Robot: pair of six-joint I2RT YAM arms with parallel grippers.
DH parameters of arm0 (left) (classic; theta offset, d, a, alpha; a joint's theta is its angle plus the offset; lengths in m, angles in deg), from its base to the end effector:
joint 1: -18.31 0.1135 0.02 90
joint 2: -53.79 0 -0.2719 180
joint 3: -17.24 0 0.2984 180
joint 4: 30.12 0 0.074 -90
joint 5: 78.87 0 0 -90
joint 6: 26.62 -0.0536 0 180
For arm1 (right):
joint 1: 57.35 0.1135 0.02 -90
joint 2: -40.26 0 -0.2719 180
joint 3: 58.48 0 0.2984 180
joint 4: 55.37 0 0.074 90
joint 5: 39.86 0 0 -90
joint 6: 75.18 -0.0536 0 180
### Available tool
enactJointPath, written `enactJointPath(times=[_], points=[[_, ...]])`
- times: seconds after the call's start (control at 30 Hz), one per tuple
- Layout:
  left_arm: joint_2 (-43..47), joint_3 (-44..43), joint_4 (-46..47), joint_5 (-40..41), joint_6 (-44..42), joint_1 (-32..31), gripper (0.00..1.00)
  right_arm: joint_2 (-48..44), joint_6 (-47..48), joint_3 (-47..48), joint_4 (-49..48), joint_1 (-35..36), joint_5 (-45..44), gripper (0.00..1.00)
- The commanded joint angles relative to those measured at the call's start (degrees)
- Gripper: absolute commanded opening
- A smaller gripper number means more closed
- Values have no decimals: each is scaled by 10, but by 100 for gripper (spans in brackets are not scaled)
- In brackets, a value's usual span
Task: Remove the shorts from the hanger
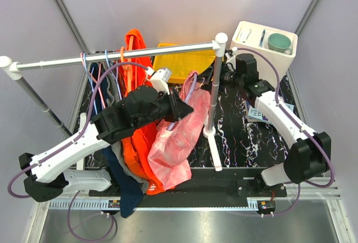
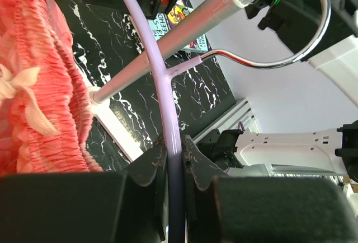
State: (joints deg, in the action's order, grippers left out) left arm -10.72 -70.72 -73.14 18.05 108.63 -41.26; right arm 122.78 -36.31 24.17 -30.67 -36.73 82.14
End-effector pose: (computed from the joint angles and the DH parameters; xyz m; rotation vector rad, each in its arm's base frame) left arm 0.1558 -0.2525 0.4351 0.1706 2.0674 -1.0827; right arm 0.3565 0.1645 0.3341 0.1847 2.1916 1.3168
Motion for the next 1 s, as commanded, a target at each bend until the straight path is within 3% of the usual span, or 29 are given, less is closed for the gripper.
enactJointPath(times=[0.0,0.1,0.23,0.43,0.57,0.63,0.87,0.97], points=[[13,-9,70,-17,-2,-7,0,-37,-55,-40,-126,7,-5,77],[13,-10,71,-25,5,-7,0,-34,-65,-43,-126,7,-9,76],[16,-11,74,-34,8,-6,0,-43,-104,-81,-231,8,29,69],[35,0,79,-38,29,0,0,-47,-106,-93,-281,7,97,73],[43,10,82,-47,48,3,0,-61,-18,-78,-200,7,125,91],[45,13,88,-54,53,4,0,-75,4,-78,-174,6,115,94],[33,18,89,-66,69,5,0,-83,5,-79,-146,7,43,89],[28,17,83,-66,78,4,0,-83,1,-70,-135,6,-1,83]])
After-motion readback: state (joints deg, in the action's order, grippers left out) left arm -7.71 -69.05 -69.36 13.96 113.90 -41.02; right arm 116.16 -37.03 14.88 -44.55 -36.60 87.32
